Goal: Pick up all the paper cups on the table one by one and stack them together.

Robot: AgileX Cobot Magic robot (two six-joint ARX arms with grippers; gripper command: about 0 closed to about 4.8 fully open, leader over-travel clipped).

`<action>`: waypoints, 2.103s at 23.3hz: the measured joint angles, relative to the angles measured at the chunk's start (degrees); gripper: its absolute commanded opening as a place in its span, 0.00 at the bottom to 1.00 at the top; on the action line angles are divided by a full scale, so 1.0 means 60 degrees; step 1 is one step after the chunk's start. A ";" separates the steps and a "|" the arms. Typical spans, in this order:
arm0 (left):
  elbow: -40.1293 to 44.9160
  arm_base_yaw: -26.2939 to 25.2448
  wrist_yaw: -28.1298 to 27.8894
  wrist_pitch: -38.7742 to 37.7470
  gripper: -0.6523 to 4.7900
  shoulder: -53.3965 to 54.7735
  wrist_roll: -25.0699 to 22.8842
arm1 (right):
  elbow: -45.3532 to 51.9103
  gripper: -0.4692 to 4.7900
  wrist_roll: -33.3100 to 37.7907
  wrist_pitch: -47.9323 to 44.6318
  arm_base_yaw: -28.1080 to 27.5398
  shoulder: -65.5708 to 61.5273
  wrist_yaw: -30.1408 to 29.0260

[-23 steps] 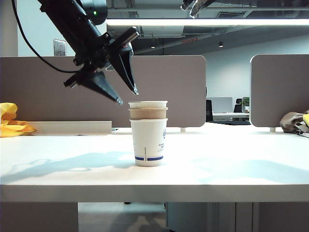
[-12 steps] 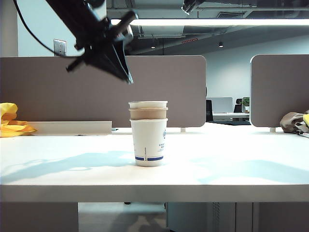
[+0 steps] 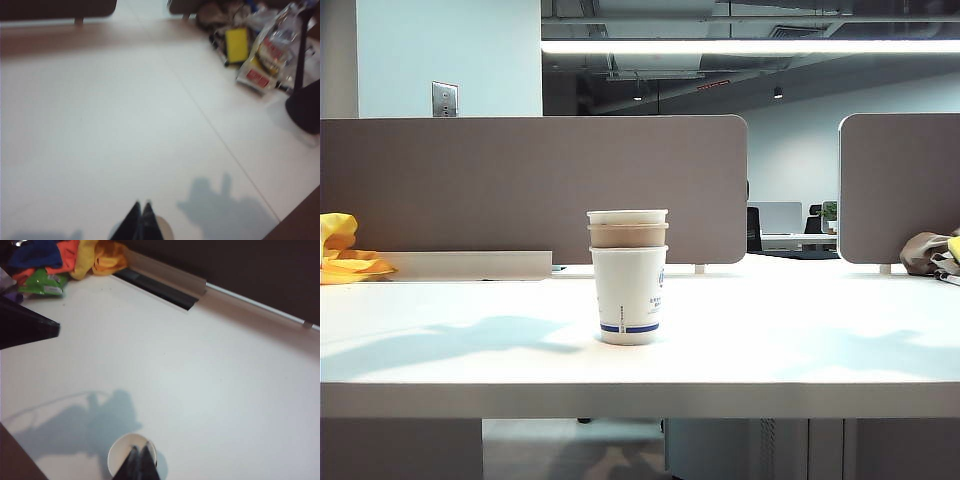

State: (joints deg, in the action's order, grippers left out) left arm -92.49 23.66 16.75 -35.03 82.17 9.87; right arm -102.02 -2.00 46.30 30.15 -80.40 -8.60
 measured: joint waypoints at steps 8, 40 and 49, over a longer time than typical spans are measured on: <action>0.0066 -0.0004 -0.0237 0.0248 0.11 -0.0805 -0.0332 | 0.0914 0.08 -0.0382 -0.1228 0.0000 0.0980 0.0229; 1.0724 0.0004 -0.1053 0.4156 0.11 -1.0998 -0.0357 | 1.3260 0.08 0.0572 -0.7581 0.0004 1.1318 0.2747; 1.2801 0.0007 -0.0874 0.3799 0.11 -1.3606 0.0015 | 1.5245 0.08 0.0623 -0.7049 0.0208 1.3318 0.1643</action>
State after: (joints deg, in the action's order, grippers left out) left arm -15.68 23.70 11.51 -12.23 0.54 9.96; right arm -10.55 1.74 4.01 31.40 -0.49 1.26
